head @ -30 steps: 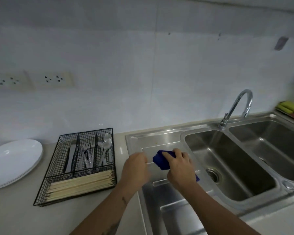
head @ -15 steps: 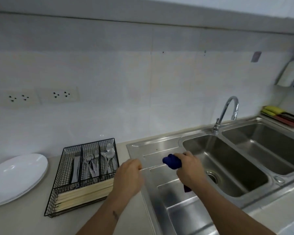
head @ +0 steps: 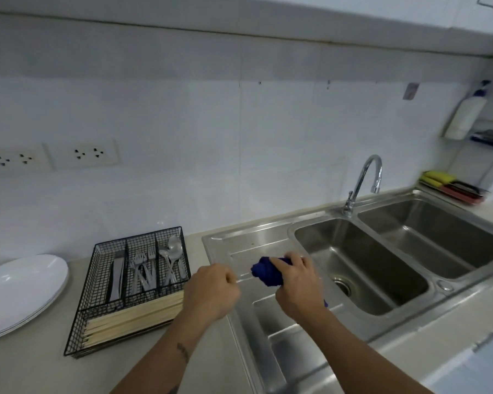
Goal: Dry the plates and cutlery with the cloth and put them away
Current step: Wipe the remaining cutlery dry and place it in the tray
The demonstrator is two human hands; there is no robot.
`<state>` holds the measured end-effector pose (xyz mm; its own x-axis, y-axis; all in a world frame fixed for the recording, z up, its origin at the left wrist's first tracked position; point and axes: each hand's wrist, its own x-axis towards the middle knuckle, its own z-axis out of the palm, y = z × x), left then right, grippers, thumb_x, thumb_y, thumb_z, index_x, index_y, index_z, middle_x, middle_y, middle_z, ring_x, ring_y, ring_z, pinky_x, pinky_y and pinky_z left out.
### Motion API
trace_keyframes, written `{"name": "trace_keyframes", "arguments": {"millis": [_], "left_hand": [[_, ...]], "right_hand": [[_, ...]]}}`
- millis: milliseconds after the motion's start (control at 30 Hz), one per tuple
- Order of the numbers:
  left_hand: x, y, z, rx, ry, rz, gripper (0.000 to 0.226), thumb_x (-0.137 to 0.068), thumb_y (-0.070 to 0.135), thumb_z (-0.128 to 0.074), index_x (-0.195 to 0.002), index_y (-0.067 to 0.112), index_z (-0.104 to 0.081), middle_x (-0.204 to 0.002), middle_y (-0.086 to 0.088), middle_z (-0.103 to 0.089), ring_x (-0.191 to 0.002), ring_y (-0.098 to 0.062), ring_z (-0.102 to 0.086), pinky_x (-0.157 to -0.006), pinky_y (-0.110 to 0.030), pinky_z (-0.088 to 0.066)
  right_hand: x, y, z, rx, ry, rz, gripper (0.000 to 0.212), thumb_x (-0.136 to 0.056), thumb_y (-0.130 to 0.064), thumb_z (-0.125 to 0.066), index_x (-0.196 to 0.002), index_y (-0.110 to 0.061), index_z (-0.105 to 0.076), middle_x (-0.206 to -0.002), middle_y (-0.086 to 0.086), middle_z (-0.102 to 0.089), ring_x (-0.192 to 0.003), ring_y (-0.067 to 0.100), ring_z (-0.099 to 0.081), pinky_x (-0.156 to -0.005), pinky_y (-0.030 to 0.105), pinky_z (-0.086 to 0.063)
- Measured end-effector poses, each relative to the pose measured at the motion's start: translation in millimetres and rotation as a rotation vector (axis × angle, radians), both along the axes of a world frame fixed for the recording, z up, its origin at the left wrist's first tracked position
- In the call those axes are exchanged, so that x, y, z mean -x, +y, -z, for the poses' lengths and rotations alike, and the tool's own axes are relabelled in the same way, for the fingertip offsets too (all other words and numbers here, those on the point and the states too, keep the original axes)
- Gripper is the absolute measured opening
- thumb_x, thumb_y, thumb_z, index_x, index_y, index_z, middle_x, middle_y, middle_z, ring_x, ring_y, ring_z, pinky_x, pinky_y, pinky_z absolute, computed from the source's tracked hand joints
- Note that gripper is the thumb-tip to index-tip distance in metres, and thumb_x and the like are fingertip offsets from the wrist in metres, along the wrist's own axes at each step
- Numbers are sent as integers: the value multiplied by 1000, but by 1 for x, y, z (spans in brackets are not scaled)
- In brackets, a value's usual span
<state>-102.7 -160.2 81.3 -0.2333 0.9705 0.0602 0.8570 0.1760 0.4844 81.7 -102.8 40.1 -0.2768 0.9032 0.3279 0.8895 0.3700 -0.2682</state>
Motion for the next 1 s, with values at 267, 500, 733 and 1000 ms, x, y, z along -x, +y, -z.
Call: {"name": "trace_keyframes", "arguments": {"millis": [267, 500, 733, 1000], "left_hand": [[-2, 1, 6, 59, -163, 40, 23, -93, 40, -54, -85, 32, -73, -68, 9, -66, -63, -9, -60, -60, -25, -44], [-2, -7, 33, 165, -377, 14, 14, -96, 27, -56, -85, 27, -66, -75, 2, -65, -65, -13, -56, -60, -27, -43], [-10, 8, 28, 105, -754, -189, 8, -88, 10, -58, -88, 14, -66, -84, -9, -71, -76, -24, -70, -72, -40, -61], [-16, 28, 9, -56, -1121, -452, 18, -79, -2, -56, -93, 4, -66, -86, -18, -73, -74, -28, -74, -74, -45, -62]], "right_hand": [[-2, -10, -3, -13, 89, -138, 70, -64, -8, -76, -128, -28, -56, -122, 3, -56, -99, 26, -54, -82, 37, -51], [-30, -4, -26, 296, 480, 135, 59, -74, 4, -48, -117, -35, -59, -92, -4, -66, -72, 8, -61, -58, 22, -47], [-4, -7, -46, 401, 670, 56, 49, -76, 4, -45, -108, -30, -60, -87, -7, -65, -77, 9, -61, -55, 17, -39], [31, -23, -22, 266, 367, -97, 65, -75, -2, -55, -133, -30, -51, -114, 4, -54, -99, 22, -56, -86, 33, -50]]}}
